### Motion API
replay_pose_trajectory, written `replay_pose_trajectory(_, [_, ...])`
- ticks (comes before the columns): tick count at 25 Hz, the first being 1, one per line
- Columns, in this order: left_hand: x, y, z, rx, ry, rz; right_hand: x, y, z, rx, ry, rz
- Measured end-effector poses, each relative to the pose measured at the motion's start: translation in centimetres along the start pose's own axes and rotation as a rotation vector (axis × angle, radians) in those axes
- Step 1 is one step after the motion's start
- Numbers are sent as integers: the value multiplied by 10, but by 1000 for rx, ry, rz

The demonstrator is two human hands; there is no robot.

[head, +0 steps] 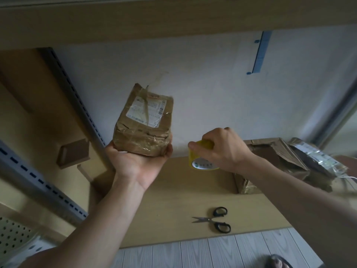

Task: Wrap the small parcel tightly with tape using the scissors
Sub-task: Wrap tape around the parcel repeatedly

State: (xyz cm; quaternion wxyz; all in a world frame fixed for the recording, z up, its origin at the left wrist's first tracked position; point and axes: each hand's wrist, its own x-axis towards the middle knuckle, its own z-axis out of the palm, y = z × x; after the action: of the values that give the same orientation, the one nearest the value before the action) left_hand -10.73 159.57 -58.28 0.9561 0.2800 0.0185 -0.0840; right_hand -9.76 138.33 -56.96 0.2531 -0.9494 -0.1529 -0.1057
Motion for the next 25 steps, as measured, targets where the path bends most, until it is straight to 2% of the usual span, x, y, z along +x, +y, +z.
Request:
replay_pose_trajectory(3, [0,-2,-2,-8,-11,-6,-1,3,1,-14,30,-18])
replay_pose_trajectory(10, [7,-1,-15,17,110,86,-3,8,-7,21,121,-41])
replay_pose_trajectory(15, [-3,-5,-4,-34,-44,22,-5,6,12,14,93,-36])
replay_pose_trajectory(19, [-6,-16,-6,-48,-148,-121,-2,5,22,3,142,-38])
replay_pose_trajectory(22, [-3,-25,-10,-22,-30,-162,-3,7,19,-46,158,-117])
replay_pose_trajectory(25, [-3,-26,-11,-25,34,-112,-3,5,10,-70,191,-144])
